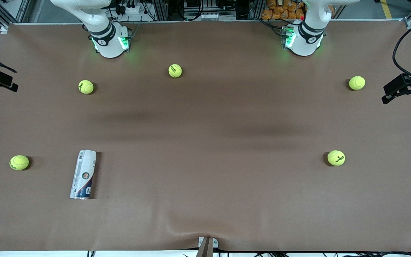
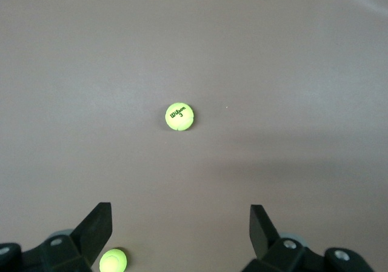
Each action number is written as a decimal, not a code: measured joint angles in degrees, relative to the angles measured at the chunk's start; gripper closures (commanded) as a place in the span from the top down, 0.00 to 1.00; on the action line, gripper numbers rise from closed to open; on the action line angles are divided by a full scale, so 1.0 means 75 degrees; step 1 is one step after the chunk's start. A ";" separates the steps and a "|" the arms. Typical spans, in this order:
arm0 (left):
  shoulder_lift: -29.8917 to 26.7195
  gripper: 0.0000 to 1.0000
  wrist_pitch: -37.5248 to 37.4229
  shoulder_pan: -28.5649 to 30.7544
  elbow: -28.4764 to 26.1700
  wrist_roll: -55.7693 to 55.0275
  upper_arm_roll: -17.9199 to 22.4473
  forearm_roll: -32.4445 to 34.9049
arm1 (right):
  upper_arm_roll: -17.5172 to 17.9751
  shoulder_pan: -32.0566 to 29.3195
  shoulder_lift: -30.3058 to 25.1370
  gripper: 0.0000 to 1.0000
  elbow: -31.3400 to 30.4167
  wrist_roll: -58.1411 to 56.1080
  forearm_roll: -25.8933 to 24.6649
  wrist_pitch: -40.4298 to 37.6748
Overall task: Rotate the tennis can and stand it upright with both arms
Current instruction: 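Reach the right gripper toward the lying tennis ball can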
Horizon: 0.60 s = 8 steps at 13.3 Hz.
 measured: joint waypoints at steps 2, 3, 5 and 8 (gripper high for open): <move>0.0000 1.00 -0.0013 -0.0002 0.0000 0.0000 0.0000 0.0000 | 0.0000 0.0000 0.0012 1.00 -0.0019 0.0000 0.0000 -0.0001; 0.0000 1.00 -0.0024 -0.0002 0.0000 0.0000 0.0000 -0.0001 | 0.0000 0.0000 0.0015 1.00 -0.0034 0.0000 -0.0001 -0.0001; 0.0000 1.00 -0.0035 -0.0002 0.0000 0.0000 0.0000 -0.0010 | 0.0000 0.0000 0.0024 1.00 -0.0062 0.0000 -0.0001 -0.0001; 0.0005 1.00 -0.0104 0.0009 -0.0002 0.0000 0.0000 -0.0014 | 0.0000 -0.0003 0.0229 1.00 -0.0148 0.0000 -0.0004 -0.0004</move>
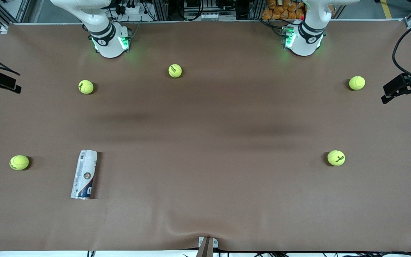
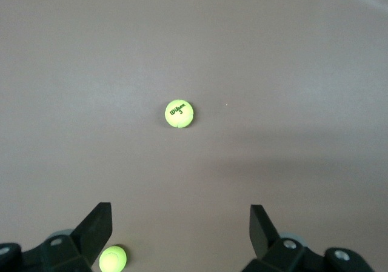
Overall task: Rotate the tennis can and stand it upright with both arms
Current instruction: 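Reach the right gripper toward the lying tennis ball can, then lower the right gripper and grasp the can around its body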
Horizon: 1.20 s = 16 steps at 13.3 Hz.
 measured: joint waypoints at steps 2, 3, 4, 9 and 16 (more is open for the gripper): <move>0.0000 1.00 -0.0059 -0.0007 0.0002 0.0000 -0.0003 -0.0001 | -0.0001 -0.0005 0.0487 1.00 -0.0050 -0.0001 0.0000 0.0148; 0.0002 1.00 -0.0068 -0.0010 0.0003 0.0000 -0.0006 -0.0001 | 0.0000 -0.0006 0.0829 1.00 -0.0063 -0.0019 0.0000 0.0398; 0.0003 1.00 -0.0075 -0.0012 0.0002 0.0000 -0.0007 -0.0001 | 0.0001 -0.0006 0.1206 1.00 -0.0075 -0.0100 0.0000 0.0710; 0.0057 1.00 -0.0080 0.0014 -0.0005 0.0000 0.0000 -0.0002 | 0.0002 -0.0020 0.2931 1.00 -0.0087 -0.1142 0.0001 0.2717; 0.0095 1.00 -0.0081 -0.0025 -0.0005 -0.0007 -0.0021 -0.0005 | 0.0140 0.0088 0.4460 1.00 -0.0060 -0.1293 0.0423 0.4147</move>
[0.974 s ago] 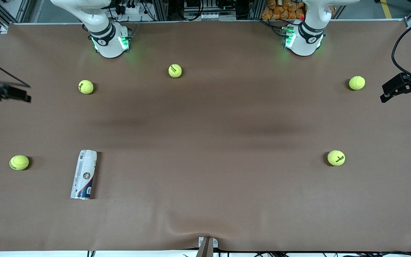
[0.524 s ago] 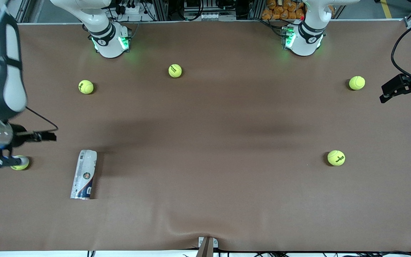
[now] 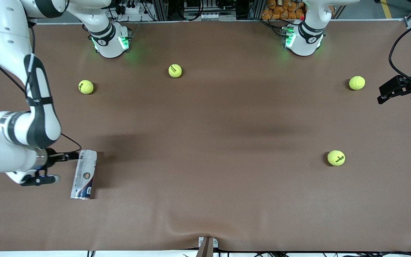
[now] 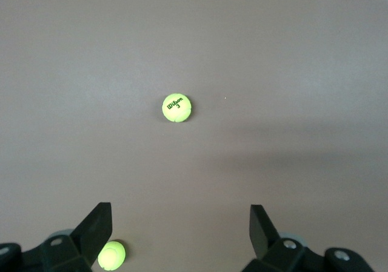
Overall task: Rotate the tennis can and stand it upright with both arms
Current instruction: 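Lower the right gripper and grasp the can around its body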
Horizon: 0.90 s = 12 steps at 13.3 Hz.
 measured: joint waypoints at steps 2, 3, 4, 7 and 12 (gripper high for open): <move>0.0001 1.00 0.0000 0.0007 0.0002 0.0000 0.0002 0.0000 | 0.0022 0.0106 0.0279 1.00 0.0003 -0.0052 0.0053 0.0480; 0.0001 1.00 0.0000 0.0009 0.0003 0.0000 0.0004 0.0000 | 0.0028 0.0162 0.0398 1.00 0.0007 -0.0136 0.0053 0.0764; 0.0002 1.00 0.0000 0.0009 0.0003 0.0000 0.0004 0.0000 | 0.0032 0.0250 0.0516 1.00 0.0009 -0.0221 0.0053 0.0973; 0.0002 1.00 0.0000 0.0006 0.0004 0.0000 0.0002 0.0000 | 0.0024 0.0377 0.0809 1.00 0.0018 -0.0261 0.0052 0.1535; 0.0003 1.00 0.0000 0.0004 0.0004 0.0000 0.0000 -0.0001 | -0.0019 0.0143 0.1335 1.00 0.0023 -0.1191 0.0064 0.2528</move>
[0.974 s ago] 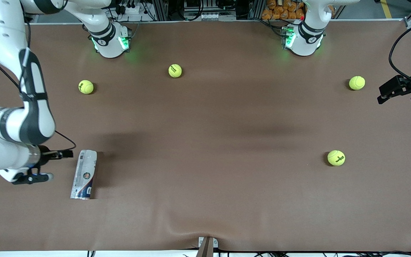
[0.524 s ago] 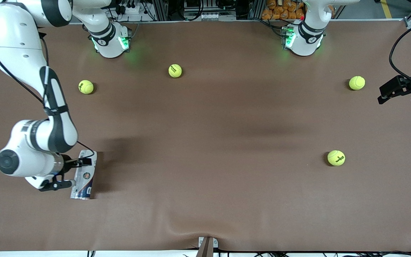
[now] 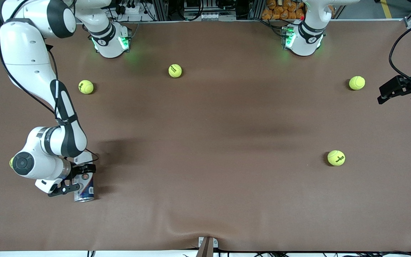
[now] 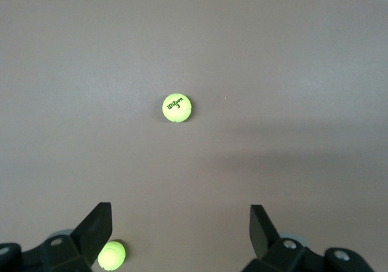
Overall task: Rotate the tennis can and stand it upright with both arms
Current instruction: 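Lower the right gripper and grasp the can around its body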
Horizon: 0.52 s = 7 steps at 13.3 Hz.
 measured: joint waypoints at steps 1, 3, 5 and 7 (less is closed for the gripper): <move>0.0000 1.00 0.0000 0.0000 0.0000 0.0000 0.0000 0.0000 | -0.0002 -0.0007 0.0007 1.00 0.0016 -0.0033 0.0001 0.0014; 0.0000 1.00 0.0000 0.0000 0.0000 0.0000 -0.0001 0.0000 | 0.0001 -0.0006 0.0008 1.00 0.0041 -0.0066 0.0004 0.0013; 0.0000 1.00 0.0000 0.0000 0.0000 0.0000 -0.0001 0.0000 | 0.0002 -0.0005 0.0008 0.84 0.0042 -0.0157 0.0006 0.0013; 0.0000 1.00 0.0000 0.0000 0.0000 0.0000 -0.0002 0.0000 | 0.0004 -0.0003 0.0009 0.73 0.0052 -0.0216 0.0014 -0.0005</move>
